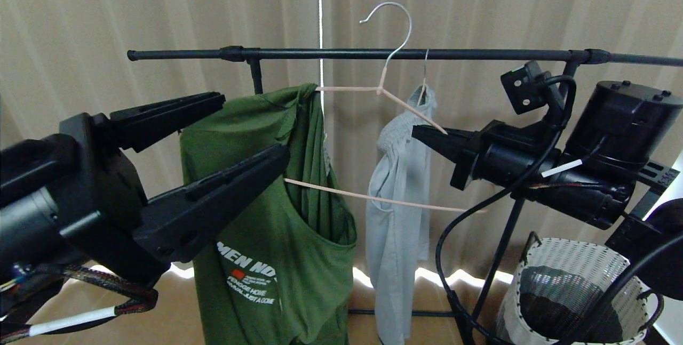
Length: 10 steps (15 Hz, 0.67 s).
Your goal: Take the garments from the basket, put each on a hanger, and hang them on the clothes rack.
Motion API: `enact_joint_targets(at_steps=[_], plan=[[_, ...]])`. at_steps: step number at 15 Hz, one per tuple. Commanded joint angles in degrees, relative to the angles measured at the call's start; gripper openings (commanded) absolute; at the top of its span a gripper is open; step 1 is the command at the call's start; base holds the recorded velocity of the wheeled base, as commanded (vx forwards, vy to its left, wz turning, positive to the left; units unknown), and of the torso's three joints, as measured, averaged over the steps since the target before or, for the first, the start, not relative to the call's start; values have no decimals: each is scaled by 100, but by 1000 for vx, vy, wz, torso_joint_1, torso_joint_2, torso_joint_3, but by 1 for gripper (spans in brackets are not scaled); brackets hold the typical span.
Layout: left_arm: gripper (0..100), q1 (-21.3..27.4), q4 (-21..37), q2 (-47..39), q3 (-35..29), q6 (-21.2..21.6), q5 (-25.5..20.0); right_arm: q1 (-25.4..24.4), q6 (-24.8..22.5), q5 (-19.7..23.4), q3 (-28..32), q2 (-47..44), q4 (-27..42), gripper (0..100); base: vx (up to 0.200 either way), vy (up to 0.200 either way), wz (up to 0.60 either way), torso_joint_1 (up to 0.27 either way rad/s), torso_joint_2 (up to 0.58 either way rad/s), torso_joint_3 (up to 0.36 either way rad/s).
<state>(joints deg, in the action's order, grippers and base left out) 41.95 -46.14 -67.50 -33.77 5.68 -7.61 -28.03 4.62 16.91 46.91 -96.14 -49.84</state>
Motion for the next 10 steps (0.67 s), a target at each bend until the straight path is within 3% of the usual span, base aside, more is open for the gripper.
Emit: enact_joint_targets(at_steps=[1,6,7,10], plan=[[100,-38,-44,88,-16,38,-4,34,-58,5,-50,385,176,0,0,0,0,0,0,0],[100,-644,44,9,-165,434,-13,43,-295,5,-525,895,352,0,0,0,0,0,0,0],[100,-1048,554,-149,-236,1216,-22,43,-383,5,-709,1018,352,0,0,0,0,0,0,0],[100,-1066,1661,-149,-411,1946,-13,-1,-576,5,-947,1158,352,0,0,0,0,0,0,0]])
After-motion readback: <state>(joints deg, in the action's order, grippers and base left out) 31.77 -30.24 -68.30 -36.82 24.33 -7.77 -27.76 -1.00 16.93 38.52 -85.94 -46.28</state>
